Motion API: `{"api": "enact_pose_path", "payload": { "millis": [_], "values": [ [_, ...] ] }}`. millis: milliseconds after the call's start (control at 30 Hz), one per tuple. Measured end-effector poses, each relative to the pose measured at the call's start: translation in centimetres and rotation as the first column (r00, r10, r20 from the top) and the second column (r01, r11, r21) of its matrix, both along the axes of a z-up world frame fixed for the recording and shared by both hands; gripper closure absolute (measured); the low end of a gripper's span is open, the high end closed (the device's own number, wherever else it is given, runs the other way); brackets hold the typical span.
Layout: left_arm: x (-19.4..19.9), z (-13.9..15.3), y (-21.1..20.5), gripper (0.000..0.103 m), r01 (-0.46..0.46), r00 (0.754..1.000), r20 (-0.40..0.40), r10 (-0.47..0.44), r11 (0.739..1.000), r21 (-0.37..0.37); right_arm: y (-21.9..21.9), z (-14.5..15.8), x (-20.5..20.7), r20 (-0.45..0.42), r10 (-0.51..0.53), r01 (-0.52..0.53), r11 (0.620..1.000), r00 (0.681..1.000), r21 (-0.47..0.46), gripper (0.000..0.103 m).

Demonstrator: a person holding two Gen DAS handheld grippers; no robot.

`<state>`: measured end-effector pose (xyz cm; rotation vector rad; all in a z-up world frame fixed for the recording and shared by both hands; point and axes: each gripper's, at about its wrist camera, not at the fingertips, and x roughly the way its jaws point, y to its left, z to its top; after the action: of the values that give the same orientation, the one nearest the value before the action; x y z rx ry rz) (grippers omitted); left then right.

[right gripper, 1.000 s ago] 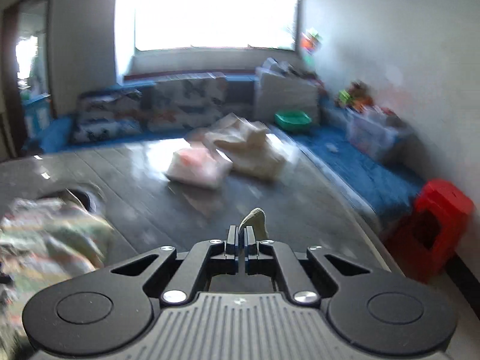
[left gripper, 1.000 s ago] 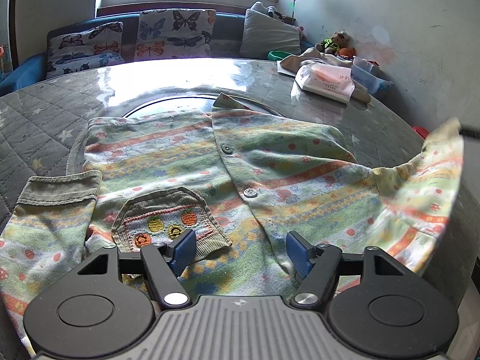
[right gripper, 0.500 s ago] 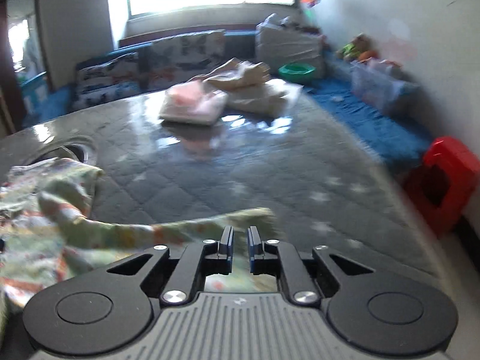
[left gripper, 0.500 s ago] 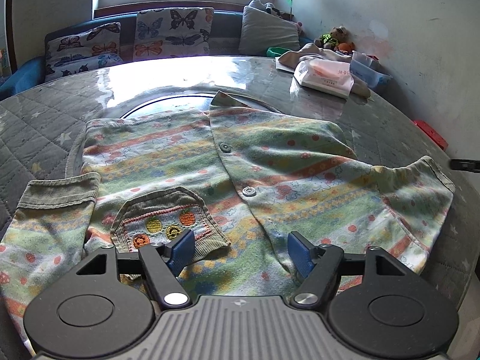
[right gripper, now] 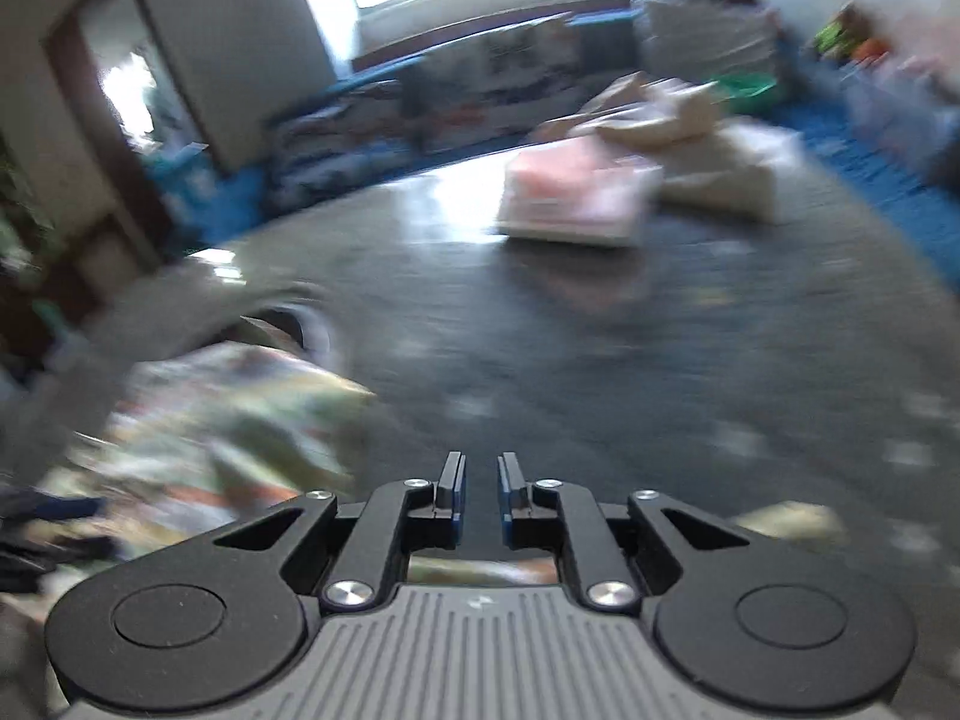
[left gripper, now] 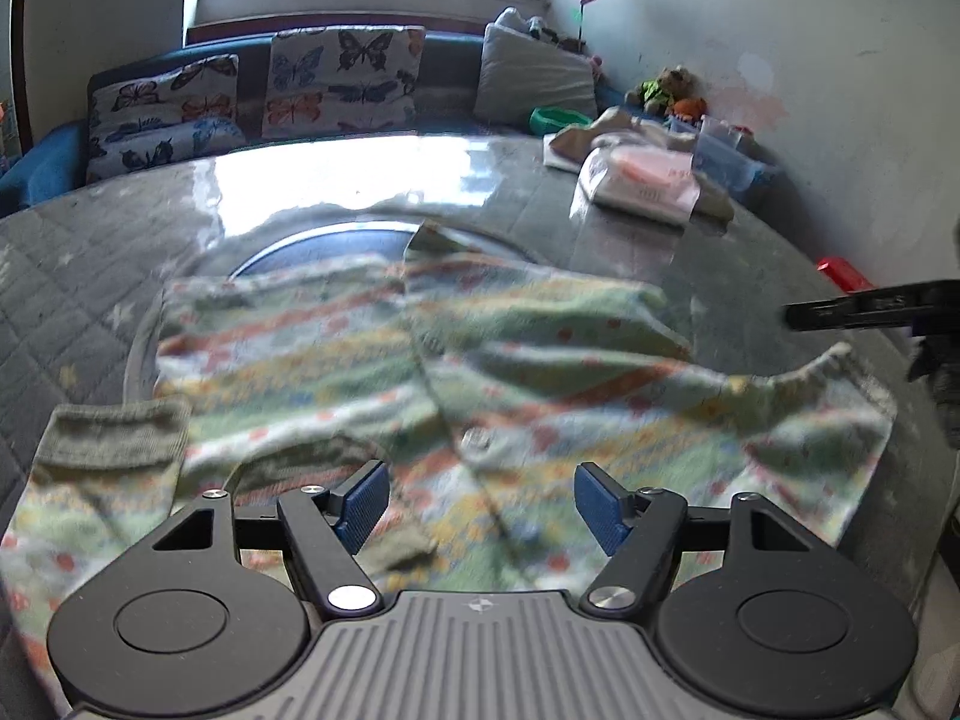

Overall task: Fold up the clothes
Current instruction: 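Fold the held sleeve across the shirt front with the right gripper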

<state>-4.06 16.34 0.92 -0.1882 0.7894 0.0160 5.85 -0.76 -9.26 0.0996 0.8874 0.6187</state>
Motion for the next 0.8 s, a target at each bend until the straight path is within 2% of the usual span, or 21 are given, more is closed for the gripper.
{"api": "enact_pose_path", "payload": {
  "millis": [100, 200, 367, 467, 567, 633, 700, 800],
  "values": [
    [0.9, 0.2, 0.0, 0.032, -0.004, 1.0, 0.01, 0.004, 1.0, 0.002, 2.8, -0.1, 1.4, -0.055, 0.075, -0.07, 0.995, 0.996, 0.075, 0.078],
    [1.5, 0.1, 0.5, 0.032, -0.015, 1.0, 0.005, 0.015, 1.0, 0.001, 5.6, -0.9, 2.7, -0.086, 0.109, -0.101, 0.991, 0.99, 0.09, 0.07],
    [1.9, 0.1, 1.4, 0.032, -0.031, 1.0, 0.006, 0.031, 1.0, -0.005, 7.4, -2.7, 4.8, -0.157, 0.097, -0.078, 0.989, 0.983, 0.123, 0.068],
    [1.8, 0.0, 1.9, 0.032, -0.038, 0.999, 0.005, 0.038, 0.999, -0.006, 8.2, -3.5, 5.3, -0.185, 0.104, -0.078, 0.987, 0.977, 0.14, 0.071],
    [2.0, -0.2, 2.3, 0.032, -0.048, 0.999, -0.002, 0.048, 0.999, -0.011, 8.8, -3.8, 5.4, -0.18, 0.113, -0.083, 0.983, 0.977, 0.166, 0.093],
    [2.0, -0.2, 2.5, 0.032, -0.054, 0.999, -0.003, 0.054, 0.998, -0.01, 9.0, -3.5, 5.0, -0.152, 0.119, -0.092, 0.981, 0.981, 0.174, 0.095],
    [1.9, 0.0, 2.8, 0.032, -0.064, 0.998, 0.006, 0.064, 0.998, -0.011, 9.4, -2.3, 3.8, -0.066, 0.148, -0.137, 0.979, 0.987, 0.149, 0.096],
    [1.9, 1.0, 3.3, 0.033, -0.083, 0.996, 0.034, 0.084, 0.996, -0.015, 10.8, -0.4, 0.9, 0.067, 0.256, -0.262, 0.959, 0.964, 0.109, 0.096]
  ]
}}
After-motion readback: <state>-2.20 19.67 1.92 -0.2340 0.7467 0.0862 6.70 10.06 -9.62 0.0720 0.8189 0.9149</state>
